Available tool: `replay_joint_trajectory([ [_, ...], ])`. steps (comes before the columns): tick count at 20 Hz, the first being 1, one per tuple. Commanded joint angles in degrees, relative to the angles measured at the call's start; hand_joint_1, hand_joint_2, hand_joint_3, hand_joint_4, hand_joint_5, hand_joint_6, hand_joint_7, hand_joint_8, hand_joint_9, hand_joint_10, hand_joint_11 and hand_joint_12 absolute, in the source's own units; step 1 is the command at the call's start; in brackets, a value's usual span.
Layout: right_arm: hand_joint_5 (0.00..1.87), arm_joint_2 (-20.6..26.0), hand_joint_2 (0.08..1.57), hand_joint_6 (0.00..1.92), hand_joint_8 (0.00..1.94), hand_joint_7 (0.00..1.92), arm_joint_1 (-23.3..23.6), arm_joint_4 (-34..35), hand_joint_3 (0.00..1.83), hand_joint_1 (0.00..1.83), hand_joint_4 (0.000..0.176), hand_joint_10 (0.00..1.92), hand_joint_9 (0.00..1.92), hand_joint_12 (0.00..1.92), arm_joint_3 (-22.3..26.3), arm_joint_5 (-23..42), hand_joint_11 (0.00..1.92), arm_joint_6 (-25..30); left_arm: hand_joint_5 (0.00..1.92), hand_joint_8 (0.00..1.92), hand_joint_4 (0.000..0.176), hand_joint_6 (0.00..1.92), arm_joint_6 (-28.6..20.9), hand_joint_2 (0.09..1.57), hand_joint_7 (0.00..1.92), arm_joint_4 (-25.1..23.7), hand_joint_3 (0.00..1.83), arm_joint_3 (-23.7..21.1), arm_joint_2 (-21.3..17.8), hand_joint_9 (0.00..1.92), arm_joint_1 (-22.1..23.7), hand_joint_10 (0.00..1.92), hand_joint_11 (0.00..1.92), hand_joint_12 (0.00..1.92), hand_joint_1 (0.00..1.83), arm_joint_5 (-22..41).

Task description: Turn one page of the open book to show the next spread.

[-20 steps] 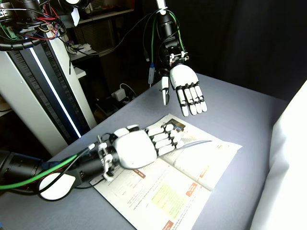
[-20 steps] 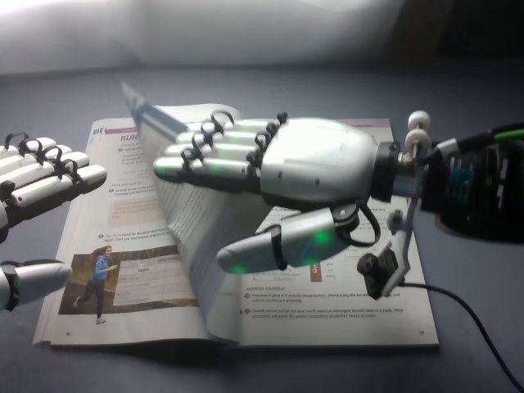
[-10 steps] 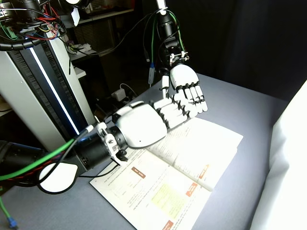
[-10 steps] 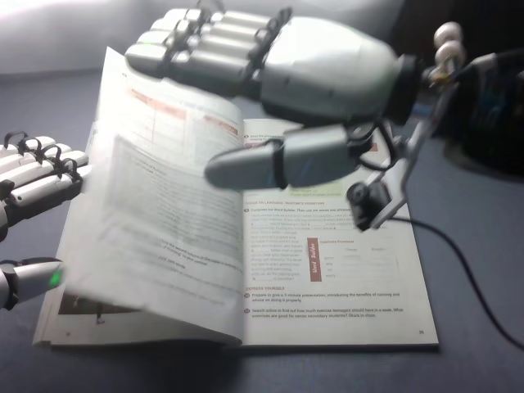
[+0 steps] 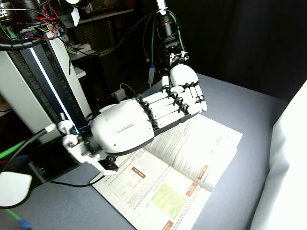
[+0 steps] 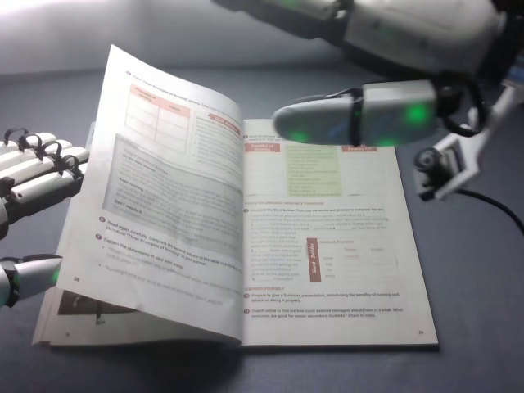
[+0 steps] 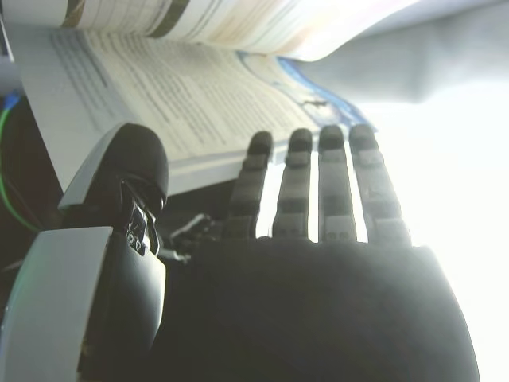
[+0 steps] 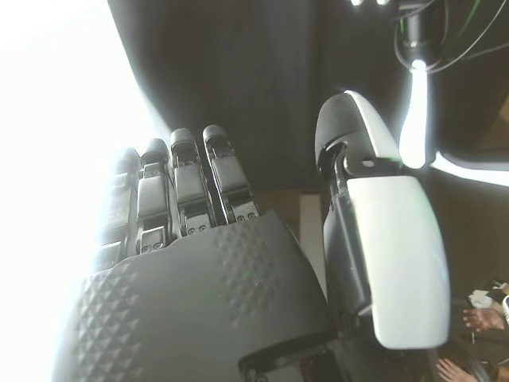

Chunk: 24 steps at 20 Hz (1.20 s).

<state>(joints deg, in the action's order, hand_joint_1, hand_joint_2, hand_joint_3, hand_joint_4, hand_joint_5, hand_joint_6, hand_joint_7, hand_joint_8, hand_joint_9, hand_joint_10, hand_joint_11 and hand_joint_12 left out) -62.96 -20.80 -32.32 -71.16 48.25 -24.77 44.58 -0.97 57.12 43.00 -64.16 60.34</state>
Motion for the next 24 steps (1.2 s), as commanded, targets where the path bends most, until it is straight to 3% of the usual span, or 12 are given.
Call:
replay_joint_trajectory([
  [1, 0.0, 1.23, 1.22, 0.0, 0.0, 0.0, -0.61, 2.1, 0.0, 0.0, 0.0, 0.0, 0.0, 0.0, 0.81, 5.95, 0.0, 0.06, 0.0, 0.0, 0.036, 0.0, 0.03, 1.4, 0.0, 1.66, 0.0, -0.19, -0.45, 0.0, 0.01, 0.0, 0.0, 0.0, 0.09, 7.27],
  [2, 0.0, 2.37, 1.22, 0.0, 0.0, 0.0, -1.83, 2.4, 0.0, 0.0, 0.0, 0.0, 0.0, 0.0, 1.4, 5.94, 0.0, 0.06, 0.0, 0.0, 0.036, 0.0, 0.6, 1.4, 0.0, 2.29, 0.0, -0.68, -1.05, 0.0, -0.49, 0.0, 0.0, 0.0, 0.09, 8.09],
  [3, 0.0, 3.43, 1.2, 0.0, 0.0, 0.0, -3.43, 3.09, 0.0, 0.0, 0.0, 0.0, 0.0, 0.0, 1.94, 5.93, 0.0, 0.06, 0.0, 0.0, 0.011, 0.0, 1.86, 1.4, 0.0, 3.63, 0.0, -1.53, -2.05, 0.0, -1.41, 0.0, 0.0, 0.0, 0.09, 9.15],
  [4, 0.0, 4.06, 1.2, 0.0, 0.0, 0.0, -4.5, 3.65, 0.0, 0.0, 0.0, 0.0, 0.0, 0.0, 2.19, 5.93, 0.0, 0.06, 0.0, 0.0, 0.011, 0.0, 2.57, 1.4, 0.0, 4.55, 0.0, -2.02, -2.71, 0.0, -2.16, 0.0, 0.0, 0.0, 0.09, 9.9],
  [5, 0.0, 5.26, 1.21, 0.0, 0.0, 0.0, -6.53, 4.85, 0.0, 0.0, 0.0, 0.0, 0.0, 0.0, 2.65, 5.93, 0.0, 0.05, 0.05, 0.0, 0.0, 0.01, 3.17, 1.4, 0.0, 6.6, 0.0, -2.77, -3.94, 0.0, -4.26, 0.0, 0.0, 0.0, 0.26, 11.88],
  [10, 0.0, 8.6, 1.2, 0.0, 0.0, 0.0, -10.13, 7.22, 0.0, 0.0, 0.0, 0.0, 0.0, 0.0, 4.51, 5.92, 0.0, 0.04, 0.05, 0.0, 0.0, 0.01, 5.29, 1.39, 0.0, 14.78, 0.0, -5.43, -7.36, 0.0, -13.41, 0.0, 0.0, 0.0, 0.32, 21.81],
  [11, 0.0, 9.28, 1.22, 0.0, 0.0, 0.0, -10.46, 7.39, 0.0, 0.0, 0.0, 0.0, 0.0, 0.0, 5.05, 5.92, 0.0, 0.02, 0.05, 0.0, 0.007, 0.01, 5.38, 1.39, 0.0, 15.73, 0.0, -5.67, -7.58, 0.0, -14.64, 0.0, 0.0, 0.0, 0.34, 23.51],
  [13, 0.0, 10.97, 1.23, 0.0, 0.0, 0.0, -11.6, 7.73, 0.0, 0.0, 0.0, 0.0, 0.0, 0.0, 6.41, 5.92, 0.0, -0.16, 0.02, 0.0, 0.018, 0.0, 5.46, 1.39, 0.0, 16.08, 0.0, -5.65, -7.62, 0.0, -15.03, 0.0, 0.0, 0.0, 0.35, 24.88],
  [14, 0.0, 11.73, 1.24, 0.0, 0.0, 0.0, -12.3, 7.87, 0.0, 0.0, 0.0, 0.0, 0.0, 0.0, 7.02, 5.92, 0.0, -0.21, 0.05, 0.0, 0.0, 0.01, 5.58, 1.39, 0.0, 16.05, 0.0, -5.64, -7.59, 0.0, -15.02, 0.0, 0.0, 0.0, 0.35, 25.39],
  [21, 0.02, 16.74, 1.28, 0.01, 0.0, 0.0, -18.08, 12.52, 0.02, 0.0, 0.0, 0.0, 0.0, 0.0, 11.27, 7.4, 0.0, -2.31, 0.0, 0.0, 0.0, 0.0, 5.72, 1.4, 0.0, 15.9, 0.0, -4.59, -4.95, 0.0, -13.63, 0.0, 0.0, 0.0, 0.33, 30.53],
  [23, 0.0, 17.37, 1.27, 0.0, 0.0, 0.0, -19.69, 15.51, 0.02, 0.0, 0.0, 0.0, 0.0, 0.0, 11.88, 9.52, 0.0, -4.14, 0.0, 0.0, 0.014, 0.0, 5.7, 1.38, 0.0, 15.39, 0.0, -3.97, -3.84, 0.0, -12.2, 0.0, 0.0, 0.0, 0.37, 30.47],
  [24, 0.0, 17.59, 1.27, 0.0, 0.0, 0.0, -20.25, 16.61, 0.01, 0.0, 0.0, 0.0, 0.0, 0.0, 12.02, 10.23, 0.0, -4.7, 0.0, 0.0, 0.013, 0.0, 5.69, 1.37, 0.0, 15.08, 0.0, -3.62, -3.23, 0.0, -11.33, 0.0, 0.0, 0.0, 0.39, 30.04],
])
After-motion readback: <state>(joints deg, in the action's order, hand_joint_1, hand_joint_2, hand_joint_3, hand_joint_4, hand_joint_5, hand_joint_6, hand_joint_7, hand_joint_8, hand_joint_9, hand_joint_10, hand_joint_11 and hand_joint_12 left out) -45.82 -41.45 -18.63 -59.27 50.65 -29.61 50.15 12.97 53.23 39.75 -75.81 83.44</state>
